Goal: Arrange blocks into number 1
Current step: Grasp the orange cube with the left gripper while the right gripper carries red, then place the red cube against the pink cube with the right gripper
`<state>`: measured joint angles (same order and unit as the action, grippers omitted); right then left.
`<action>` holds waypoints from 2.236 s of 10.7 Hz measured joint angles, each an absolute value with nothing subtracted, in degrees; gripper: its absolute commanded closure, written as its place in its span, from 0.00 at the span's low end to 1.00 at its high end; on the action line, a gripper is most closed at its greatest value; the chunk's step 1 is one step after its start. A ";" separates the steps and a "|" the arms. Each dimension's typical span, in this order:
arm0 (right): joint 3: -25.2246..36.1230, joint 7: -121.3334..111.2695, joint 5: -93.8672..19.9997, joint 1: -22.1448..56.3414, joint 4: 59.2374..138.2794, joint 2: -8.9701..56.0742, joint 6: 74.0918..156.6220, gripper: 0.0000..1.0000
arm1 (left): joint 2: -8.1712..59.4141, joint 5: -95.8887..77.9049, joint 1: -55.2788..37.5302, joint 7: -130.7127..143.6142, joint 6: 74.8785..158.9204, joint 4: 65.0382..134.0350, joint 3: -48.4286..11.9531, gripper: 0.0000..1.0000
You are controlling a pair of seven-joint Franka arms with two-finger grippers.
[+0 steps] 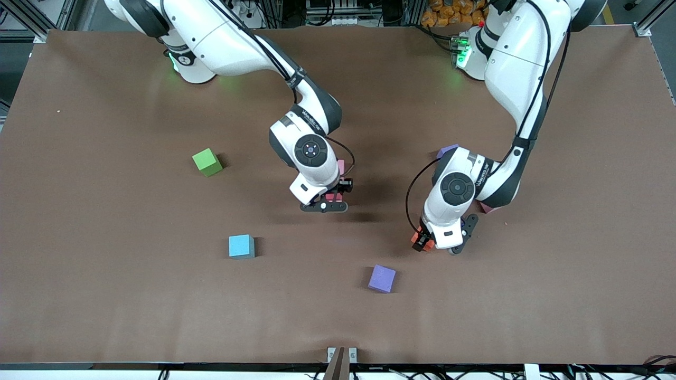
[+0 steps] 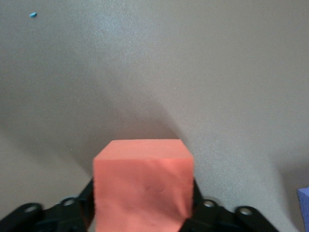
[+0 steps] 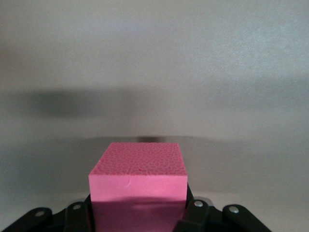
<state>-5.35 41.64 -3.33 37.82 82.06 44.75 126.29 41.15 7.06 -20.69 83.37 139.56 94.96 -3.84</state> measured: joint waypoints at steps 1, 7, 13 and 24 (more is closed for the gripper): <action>-5.35 42.33 -3.33 37.91 82.06 45.10 126.45 1.00 | 41.14 7.06 -20.59 82.86 139.57 94.91 -3.83 1.00; -5.35 42.50 -3.33 38.19 82.04 45.50 126.50 1.00 | 40.78 7.10 -20.61 77.99 139.52 94.81 -4.14 1.00; -5.33 42.50 -2.74 39.22 82.42 46.54 126.27 1.00 | 37.17 7.10 -20.56 73.16 133.93 94.67 -5.01 1.00; -3.87 42.46 -2.39 35.98 78.50 44.74 121.59 0.00 | 33.09 7.10 -20.62 65.58 122.33 95.46 -13.03 1.00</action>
